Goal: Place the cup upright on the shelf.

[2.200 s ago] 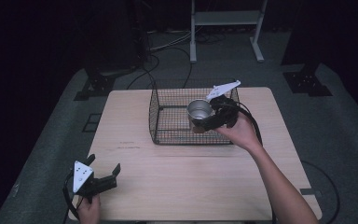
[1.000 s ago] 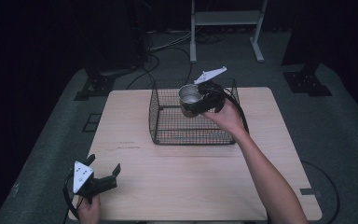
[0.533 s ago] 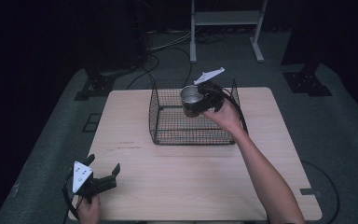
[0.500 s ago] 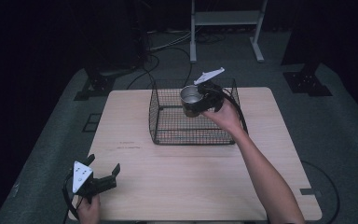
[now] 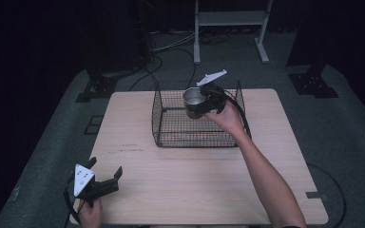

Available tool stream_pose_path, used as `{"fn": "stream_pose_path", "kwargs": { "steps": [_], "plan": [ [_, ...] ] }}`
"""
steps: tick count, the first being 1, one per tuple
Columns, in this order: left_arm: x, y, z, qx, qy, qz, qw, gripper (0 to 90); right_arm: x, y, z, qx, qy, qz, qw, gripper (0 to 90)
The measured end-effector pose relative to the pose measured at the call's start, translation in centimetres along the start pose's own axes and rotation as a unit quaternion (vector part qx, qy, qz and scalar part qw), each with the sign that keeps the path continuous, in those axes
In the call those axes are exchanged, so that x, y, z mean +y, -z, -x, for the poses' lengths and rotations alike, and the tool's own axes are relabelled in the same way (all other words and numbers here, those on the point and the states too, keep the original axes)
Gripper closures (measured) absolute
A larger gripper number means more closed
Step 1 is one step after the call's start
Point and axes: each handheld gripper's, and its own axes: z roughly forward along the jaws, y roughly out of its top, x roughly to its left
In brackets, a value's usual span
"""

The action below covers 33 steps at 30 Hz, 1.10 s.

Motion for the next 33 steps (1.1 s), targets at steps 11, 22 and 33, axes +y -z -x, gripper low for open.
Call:
{"fn": "stream_pose_path", "kwargs": {
  "steps": [11, 22, 33],
  "plan": [
    [0.0, 0.0, 0.0, 0.0, 0.001, 0.002, 1.0, 0.0, -0.3, -1.4, 0.3, -0.002, -0.006, -0.013, 0.9999, 17.6],
    [0.0, 0.1, -0.1, 0.002, 0.002, 0.003, 1.0, 0.0, -0.8, -2.9, 0.6, 0.0, -0.015, -0.028, 0.9995, 17.6],
    [0.0, 0.2, -0.2, 0.003, 0.002, 0.003, 1.0, 0.0, -1.5, -4.2, 1.0, 0.003, -0.028, -0.053, 0.9982, 17.6]
  ]
}}
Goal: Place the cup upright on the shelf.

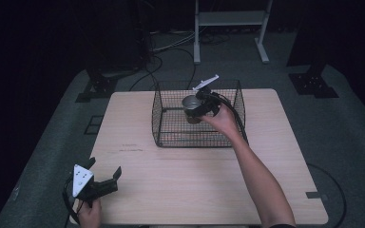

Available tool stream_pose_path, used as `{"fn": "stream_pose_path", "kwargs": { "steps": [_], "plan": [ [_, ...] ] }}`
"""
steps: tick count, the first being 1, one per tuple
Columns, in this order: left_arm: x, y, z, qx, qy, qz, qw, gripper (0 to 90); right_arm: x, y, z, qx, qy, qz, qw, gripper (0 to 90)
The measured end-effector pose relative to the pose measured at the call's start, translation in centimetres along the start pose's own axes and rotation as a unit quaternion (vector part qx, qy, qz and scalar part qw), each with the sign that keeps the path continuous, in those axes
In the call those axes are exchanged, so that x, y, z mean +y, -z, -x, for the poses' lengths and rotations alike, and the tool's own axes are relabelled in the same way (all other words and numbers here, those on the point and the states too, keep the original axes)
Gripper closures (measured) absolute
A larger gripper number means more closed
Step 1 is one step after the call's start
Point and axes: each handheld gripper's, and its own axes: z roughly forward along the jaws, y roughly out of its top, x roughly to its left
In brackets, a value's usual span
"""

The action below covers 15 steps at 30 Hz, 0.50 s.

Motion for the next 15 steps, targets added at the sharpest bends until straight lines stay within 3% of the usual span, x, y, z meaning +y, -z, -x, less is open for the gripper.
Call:
{"fn": "stream_pose_path", "kwargs": {
  "steps": [15],
  "plan": [
    [0.0, 0.0, -0.1, -0.001, -0.001, 0.001, 1.0, 0.0, -1.4, -1.5, 1.2, -0.012, -0.016, -0.025, 0.9995, 17.6]
  ]
}}
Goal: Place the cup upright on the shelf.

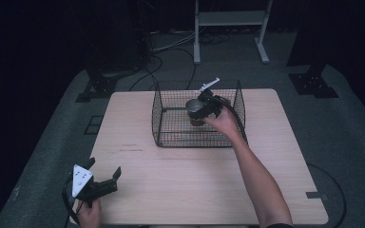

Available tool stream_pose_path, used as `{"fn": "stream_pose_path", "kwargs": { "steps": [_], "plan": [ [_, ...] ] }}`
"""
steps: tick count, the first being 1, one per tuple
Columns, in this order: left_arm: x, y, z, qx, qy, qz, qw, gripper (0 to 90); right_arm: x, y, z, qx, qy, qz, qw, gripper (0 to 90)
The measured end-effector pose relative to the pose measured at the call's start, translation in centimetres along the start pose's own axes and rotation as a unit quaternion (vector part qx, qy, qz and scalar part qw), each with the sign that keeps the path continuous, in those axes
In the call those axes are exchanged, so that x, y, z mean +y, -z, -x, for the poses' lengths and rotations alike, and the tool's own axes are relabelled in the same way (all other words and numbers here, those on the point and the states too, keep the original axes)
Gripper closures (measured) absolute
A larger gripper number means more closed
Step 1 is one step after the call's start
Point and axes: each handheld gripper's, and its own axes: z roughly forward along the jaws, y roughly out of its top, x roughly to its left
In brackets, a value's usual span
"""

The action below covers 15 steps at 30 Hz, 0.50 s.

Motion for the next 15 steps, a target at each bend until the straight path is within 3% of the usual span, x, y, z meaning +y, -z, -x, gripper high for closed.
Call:
{"fn": "stream_pose_path", "kwargs": {
  "steps": [15],
  "plan": [
    [-0.01, 0.13, -0.14, 0.001, 0.004, 0.003, 1.0, 0.0, -0.17, -0.73, 0.5, -0.004, -0.001, -0.015, 0.9999, 17.6]
  ]
}}
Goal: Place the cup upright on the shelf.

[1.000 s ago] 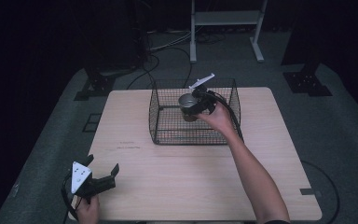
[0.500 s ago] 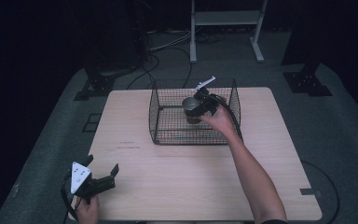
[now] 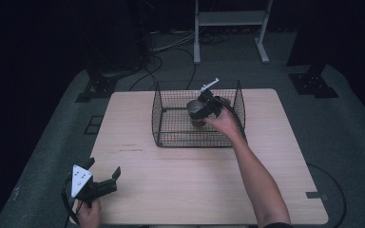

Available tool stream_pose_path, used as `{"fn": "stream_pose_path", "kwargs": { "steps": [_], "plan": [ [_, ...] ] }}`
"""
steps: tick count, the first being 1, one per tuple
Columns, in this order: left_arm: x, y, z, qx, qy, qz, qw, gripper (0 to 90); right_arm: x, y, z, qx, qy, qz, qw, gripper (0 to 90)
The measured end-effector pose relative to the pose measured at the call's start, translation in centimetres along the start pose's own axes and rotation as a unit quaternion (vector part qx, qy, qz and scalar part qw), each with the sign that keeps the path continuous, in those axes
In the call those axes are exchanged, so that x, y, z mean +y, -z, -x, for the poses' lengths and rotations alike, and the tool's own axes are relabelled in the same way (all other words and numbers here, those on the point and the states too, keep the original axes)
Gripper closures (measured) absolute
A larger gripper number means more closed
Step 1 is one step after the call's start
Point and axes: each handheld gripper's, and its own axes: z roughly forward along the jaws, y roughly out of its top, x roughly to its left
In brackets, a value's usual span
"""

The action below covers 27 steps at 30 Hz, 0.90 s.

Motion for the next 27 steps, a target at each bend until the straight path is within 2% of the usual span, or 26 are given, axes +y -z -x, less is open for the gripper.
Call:
{"fn": "stream_pose_path", "kwargs": {
  "steps": [20, 27],
  "plan": [
    [0.0, 0.1, -0.1, 0.003, 0.001, 0.0, 1.0, 0.0, 0.0, -1.2, 0.5, 0.007, -0.013, -0.014, 0.9998, 17.5],
    [0.0, 0.1, -0.1, 0.002, 0.001, 0.0, 1.0, 0.0, 0.0, -1.7, 0.5, 0.005, -0.009, -0.025, 0.9996, 16.6]
  ]
}}
